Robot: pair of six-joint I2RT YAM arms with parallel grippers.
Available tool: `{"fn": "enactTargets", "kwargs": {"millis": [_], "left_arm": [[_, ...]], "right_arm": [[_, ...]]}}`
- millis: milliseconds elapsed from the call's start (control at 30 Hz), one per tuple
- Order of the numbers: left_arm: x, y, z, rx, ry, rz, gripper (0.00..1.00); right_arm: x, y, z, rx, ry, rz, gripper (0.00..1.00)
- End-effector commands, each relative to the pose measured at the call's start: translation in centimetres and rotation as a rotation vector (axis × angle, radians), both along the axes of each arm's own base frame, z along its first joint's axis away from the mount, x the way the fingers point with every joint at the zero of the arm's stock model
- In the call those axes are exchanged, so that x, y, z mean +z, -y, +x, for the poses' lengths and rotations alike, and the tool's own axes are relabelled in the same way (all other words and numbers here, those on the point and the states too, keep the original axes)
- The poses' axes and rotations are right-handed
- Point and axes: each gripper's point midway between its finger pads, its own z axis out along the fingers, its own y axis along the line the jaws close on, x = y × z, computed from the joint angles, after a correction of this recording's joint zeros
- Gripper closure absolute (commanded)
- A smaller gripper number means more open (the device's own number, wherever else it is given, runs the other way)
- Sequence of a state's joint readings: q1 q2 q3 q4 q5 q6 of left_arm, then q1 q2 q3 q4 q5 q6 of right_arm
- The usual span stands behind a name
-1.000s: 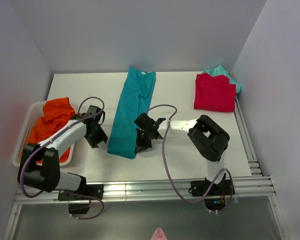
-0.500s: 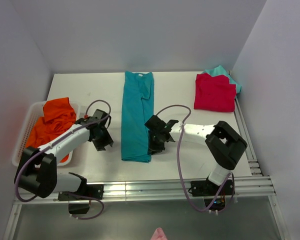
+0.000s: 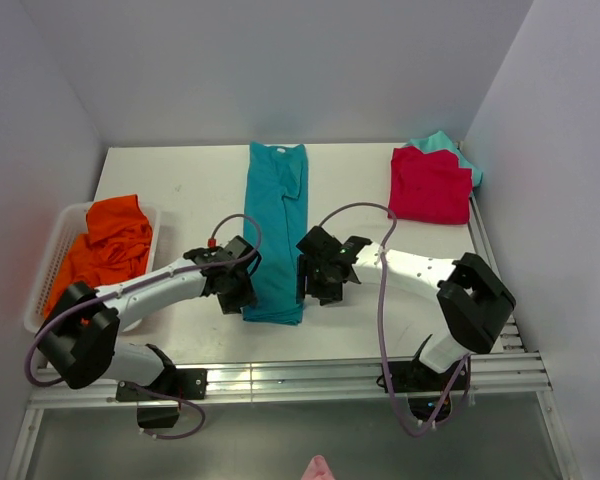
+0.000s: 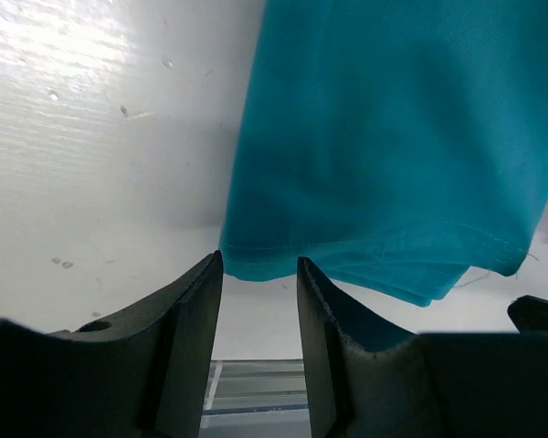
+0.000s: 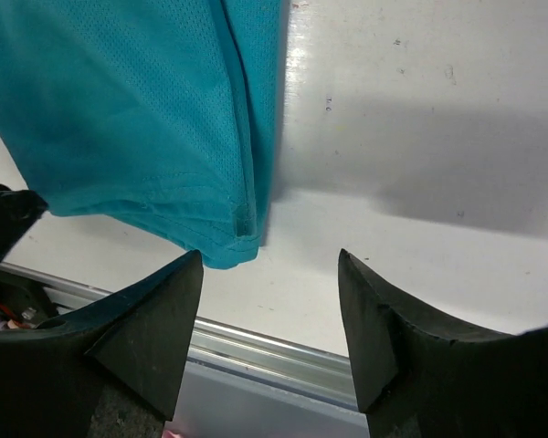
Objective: Fold and stack the t-shirts
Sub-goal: Fold the tshirt
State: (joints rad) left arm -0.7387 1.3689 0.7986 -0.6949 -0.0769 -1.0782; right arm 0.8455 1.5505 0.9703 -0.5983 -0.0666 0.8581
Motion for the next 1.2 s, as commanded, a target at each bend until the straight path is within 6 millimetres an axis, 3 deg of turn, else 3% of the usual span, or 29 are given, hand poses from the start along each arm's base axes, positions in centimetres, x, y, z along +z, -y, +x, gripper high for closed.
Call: {"fn": "enactTargets", "kwargs": {"millis": [0,500,733,900,1167], "left_arm": [[0.1,1.2,0.6,0.01,0.026,-0.012,0.56],[-3.3,-0.2,0.1,0.02,-0.007,0.085,0.55],[-4.0,-0.6,0.0,0.022,-0.007,0.098,0.54],[-4.7,-0.5,-0.2,0.015,-0.023,0.105,0.59],[-4.9,-0.2,0.1,-0.003,-0.024,0.104,0.8]], "right_arm": [[0.7,0.2,0.4,-0.012,0.031,0.004,0.32],[-1.1,-0.6,0.1,0.004,-0.012,0.013,0.39],[-1.5,-1.6,0.6,0.018,-0.025,0.021,0.39],[-2.4,-2.4,0.8,0.021,-0.047,0.028,0.45],[-3.5,-3.4,0.1,0.039,-0.077,0.045,0.65]]}}
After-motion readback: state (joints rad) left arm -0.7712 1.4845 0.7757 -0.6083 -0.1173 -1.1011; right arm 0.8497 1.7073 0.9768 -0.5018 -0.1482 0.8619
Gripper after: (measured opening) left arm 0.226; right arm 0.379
